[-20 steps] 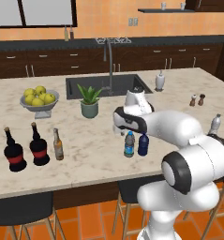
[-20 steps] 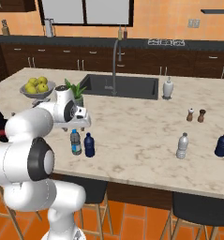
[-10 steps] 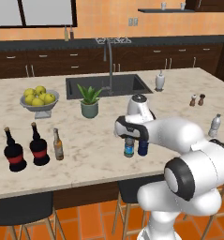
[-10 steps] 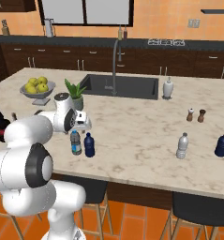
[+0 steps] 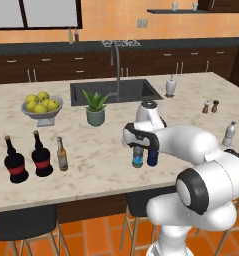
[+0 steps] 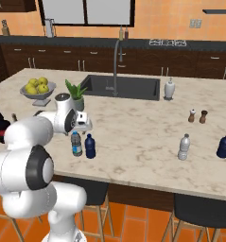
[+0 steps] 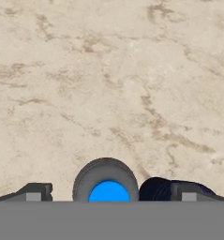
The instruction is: Move the plastic bottles in the middle to the plastics group, and the glass bottles in the middle to the glass group.
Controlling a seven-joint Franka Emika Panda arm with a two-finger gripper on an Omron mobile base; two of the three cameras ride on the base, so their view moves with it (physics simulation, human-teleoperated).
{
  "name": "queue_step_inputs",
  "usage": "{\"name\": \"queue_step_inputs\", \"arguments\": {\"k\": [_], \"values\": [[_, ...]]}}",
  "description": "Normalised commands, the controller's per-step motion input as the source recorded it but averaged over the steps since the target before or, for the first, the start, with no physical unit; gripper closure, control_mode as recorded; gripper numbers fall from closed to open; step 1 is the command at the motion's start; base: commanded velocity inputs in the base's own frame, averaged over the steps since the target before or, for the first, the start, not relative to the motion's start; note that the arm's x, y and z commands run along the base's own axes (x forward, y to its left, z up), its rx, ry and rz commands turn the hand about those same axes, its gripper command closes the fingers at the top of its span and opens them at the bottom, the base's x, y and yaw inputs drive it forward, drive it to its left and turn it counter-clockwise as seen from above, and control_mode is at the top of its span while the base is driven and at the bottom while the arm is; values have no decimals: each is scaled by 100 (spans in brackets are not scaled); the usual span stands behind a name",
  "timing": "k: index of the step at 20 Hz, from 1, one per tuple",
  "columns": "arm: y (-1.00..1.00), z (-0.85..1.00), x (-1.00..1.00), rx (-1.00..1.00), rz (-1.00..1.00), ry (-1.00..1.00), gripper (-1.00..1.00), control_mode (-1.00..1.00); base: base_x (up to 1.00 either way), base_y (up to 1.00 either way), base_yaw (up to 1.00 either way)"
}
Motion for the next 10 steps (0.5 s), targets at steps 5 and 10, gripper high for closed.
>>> {"name": "queue_step_inputs", "arguments": {"k": [5,10], "values": [[1,-14,-6,0,0,-8,-100,-100,0,0,0],[0,-5,0,0,0,-2,-100,-100,0,0,0]]}}
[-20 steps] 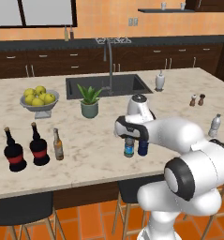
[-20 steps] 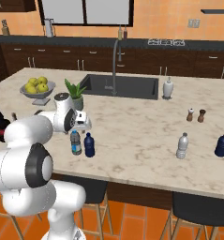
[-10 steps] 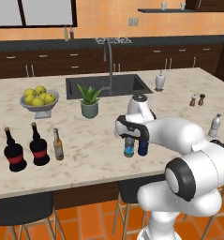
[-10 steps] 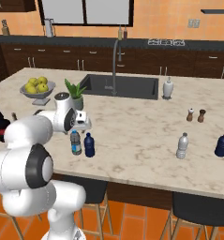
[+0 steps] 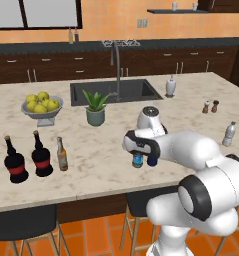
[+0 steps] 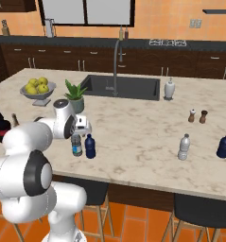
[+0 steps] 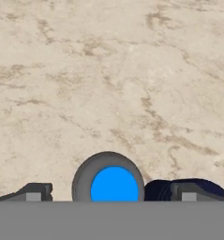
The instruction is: Move the plastic bottles in the middle to the plastics group, and the glass bottles in the middle to the glass group.
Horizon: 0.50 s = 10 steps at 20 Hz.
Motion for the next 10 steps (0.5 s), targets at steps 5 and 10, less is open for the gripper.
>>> {"name": "queue_step_inputs", "arguments": {"k": [5,10], "values": [[0,0,0,0,0,0,100,-100,0,0,0],[0,7,0,0,0,0,100,-100,0,0,0]]}}
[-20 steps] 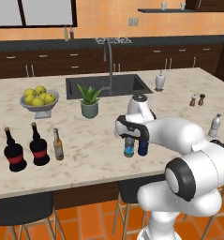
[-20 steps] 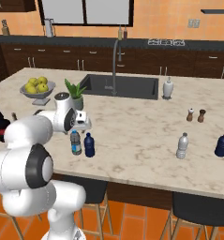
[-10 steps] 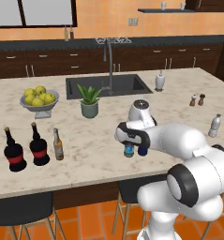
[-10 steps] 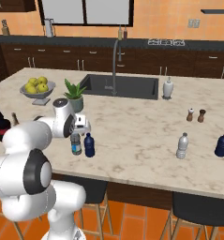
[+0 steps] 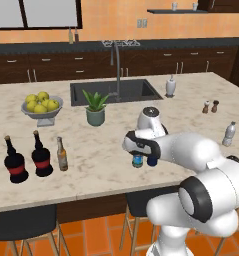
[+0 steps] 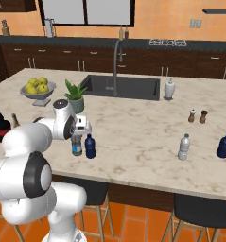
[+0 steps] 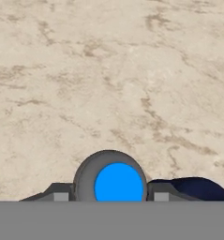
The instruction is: Move the plastic bottles in the middle to the plastics group, and the glass bottles in the middle to the glass group.
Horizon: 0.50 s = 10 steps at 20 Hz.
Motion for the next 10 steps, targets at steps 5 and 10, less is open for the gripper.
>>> {"name": "queue_step_inputs", "arguments": {"k": [5,10], "values": [[0,34,-11,0,2,0,100,-100,0,0,0],[0,37,-79,0,3,0,100,-100,0,0,0]]}}
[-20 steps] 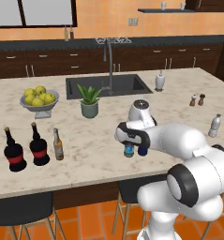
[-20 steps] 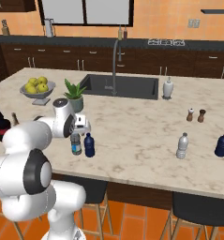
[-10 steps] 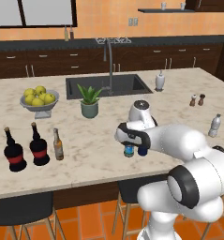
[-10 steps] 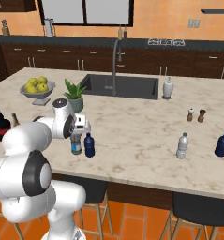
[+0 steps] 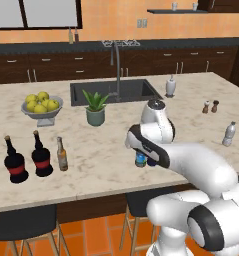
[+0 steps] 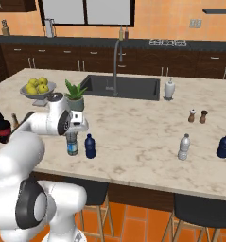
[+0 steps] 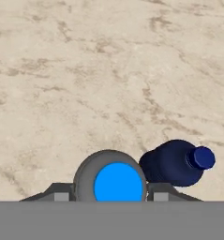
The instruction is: Move the plastic bottles in the middle to the plastics group, and the glass bottles in the middle to the glass group.
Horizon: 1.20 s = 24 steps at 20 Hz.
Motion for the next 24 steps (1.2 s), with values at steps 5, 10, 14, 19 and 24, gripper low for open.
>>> {"name": "queue_step_inputs", "arguments": {"k": [5,10,14,19,24], "values": [[0,2,-92,0,3,0,100,-100,0,0,0],[-50,17,-4,0,-1,0,100,-100,0,0,0],[-86,21,-23,1,-9,7,100,-100,0,0,0],[-92,12,-21,0,-4,8,100,-100,0,0,0],[-93,28,0,0,0,8,100,-100,0,0,0]]}}
